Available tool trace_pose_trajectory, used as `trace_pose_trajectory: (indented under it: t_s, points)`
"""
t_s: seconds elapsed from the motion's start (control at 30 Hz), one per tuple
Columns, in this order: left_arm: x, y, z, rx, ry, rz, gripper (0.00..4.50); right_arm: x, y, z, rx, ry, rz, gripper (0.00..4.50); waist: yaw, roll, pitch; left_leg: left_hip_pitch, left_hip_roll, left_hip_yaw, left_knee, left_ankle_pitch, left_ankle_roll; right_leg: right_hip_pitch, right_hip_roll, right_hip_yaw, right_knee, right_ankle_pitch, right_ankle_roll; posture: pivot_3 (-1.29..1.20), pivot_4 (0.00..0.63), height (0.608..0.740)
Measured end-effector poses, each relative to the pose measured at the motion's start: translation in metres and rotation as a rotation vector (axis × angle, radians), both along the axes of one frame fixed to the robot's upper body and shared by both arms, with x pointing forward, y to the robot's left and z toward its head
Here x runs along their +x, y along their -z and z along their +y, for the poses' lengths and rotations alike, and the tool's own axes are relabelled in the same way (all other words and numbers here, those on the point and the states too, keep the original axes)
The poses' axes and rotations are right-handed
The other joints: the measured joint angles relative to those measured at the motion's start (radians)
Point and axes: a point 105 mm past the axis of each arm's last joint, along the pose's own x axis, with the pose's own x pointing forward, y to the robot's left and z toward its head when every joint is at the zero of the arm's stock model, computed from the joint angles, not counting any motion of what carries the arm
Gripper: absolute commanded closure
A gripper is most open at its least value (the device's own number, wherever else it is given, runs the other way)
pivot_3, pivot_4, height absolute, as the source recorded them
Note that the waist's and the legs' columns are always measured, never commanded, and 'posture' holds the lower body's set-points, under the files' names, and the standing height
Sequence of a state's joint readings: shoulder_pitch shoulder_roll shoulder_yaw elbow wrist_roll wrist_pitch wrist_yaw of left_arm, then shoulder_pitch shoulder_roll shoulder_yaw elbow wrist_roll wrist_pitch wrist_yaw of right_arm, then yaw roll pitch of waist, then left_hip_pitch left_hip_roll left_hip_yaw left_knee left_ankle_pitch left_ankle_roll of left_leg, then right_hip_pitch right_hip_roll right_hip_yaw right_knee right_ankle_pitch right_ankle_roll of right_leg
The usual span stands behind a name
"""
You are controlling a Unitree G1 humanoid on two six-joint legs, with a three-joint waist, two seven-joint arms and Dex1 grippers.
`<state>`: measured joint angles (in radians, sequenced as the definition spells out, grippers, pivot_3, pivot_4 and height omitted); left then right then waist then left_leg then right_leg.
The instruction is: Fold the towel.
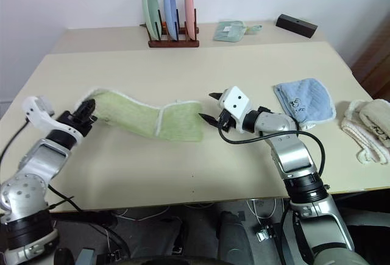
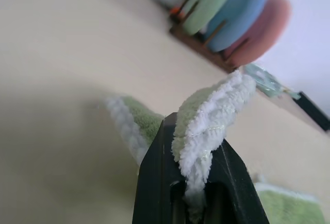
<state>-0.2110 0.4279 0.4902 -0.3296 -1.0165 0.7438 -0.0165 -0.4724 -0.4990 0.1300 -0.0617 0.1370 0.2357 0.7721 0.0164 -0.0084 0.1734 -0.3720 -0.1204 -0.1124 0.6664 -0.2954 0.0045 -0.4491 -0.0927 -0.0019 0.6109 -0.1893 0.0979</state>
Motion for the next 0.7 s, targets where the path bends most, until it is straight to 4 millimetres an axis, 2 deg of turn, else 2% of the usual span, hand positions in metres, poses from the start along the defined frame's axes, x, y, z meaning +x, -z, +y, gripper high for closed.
trace_pose_trajectory:
  t_s: [0.07, 0.17, 0.27, 0.37, 0.47, 0.6, 0.7]
  points:
    - [0.004, -0.016, -0.023, 0.061, 0.108, -0.047, 4.49, 0.003, 0.003, -0.004, 0.004, 0.023, 0.012, 1.21, 0.002, 0.000, 0.000, 0.000, -0.002, -0.001, 0.000, 0.000, 0.000, 0.001, -0.001, 0.000, 0.000, 0.000, 0.000, 0.00, 0.150, 0.740]
    - [0.010, -0.031, -0.090, 0.190, 0.378, -0.101, 4.49, 0.012, 0.003, -0.013, 0.016, 0.078, 0.011, 1.21, 0.003, 0.000, 0.000, 0.000, -0.003, -0.001, 0.000, 0.000, 0.001, 0.001, -0.002, 0.000, 0.000, 0.000, 0.000, 0.00, 0.150, 0.740]
    - [0.007, -0.020, -0.147, 0.316, 0.608, -0.085, 4.49, 0.017, 0.001, -0.020, 0.022, 0.111, -0.004, 1.21, -0.008, 0.000, 0.000, 0.001, -0.002, 0.000, 0.000, 0.000, 0.001, 0.001, -0.001, 0.000, 0.000, 0.000, 0.000, 0.00, 0.150, 0.740]
    - [0.006, -0.001, -0.180, 0.395, 0.748, -0.028, 4.49, 0.021, 0.002, -0.028, 0.025, 0.153, -0.003, 1.21, -0.014, 0.000, 0.000, 0.000, 0.000, 0.001, -0.001, 0.000, 0.000, -0.001, 0.000, 0.001, 0.000, 0.000, 0.000, 0.00, 0.150, 0.740]
    - [0.006, 0.023, -0.201, 0.491, 0.854, 0.055, 4.49, 0.025, 0.002, -0.039, 0.009, 0.198, -0.017, 1.21, -0.013, 0.000, 0.000, 0.000, -0.001, 0.001, -0.001, 0.000, 0.000, -0.001, 0.000, 0.001, 0.000, 0.000, 0.000, 0.00, 0.150, 0.740]
    - [0.009, 0.046, -0.204, 0.595, 0.894, 0.118, 4.49, 0.027, -0.002, -0.048, 0.008, 0.232, -0.036, 1.21, -0.012, 0.000, 0.000, 0.000, -0.001, 0.001, -0.001, 0.000, 0.000, -0.001, 0.000, 0.001, 0.000, 0.000, 0.000, 0.00, 0.150, 0.740]
    - [0.004, 0.052, -0.207, 0.610, 0.951, 0.126, 3.51, 0.027, -0.001, -0.052, 0.012, 0.248, -0.035, 1.21, -0.009, 0.000, 0.000, 0.000, -0.001, 0.001, -0.001, 0.000, 0.000, -0.001, 0.000, 0.001, 0.000, 0.000, 0.000, 0.00, 0.150, 0.740]
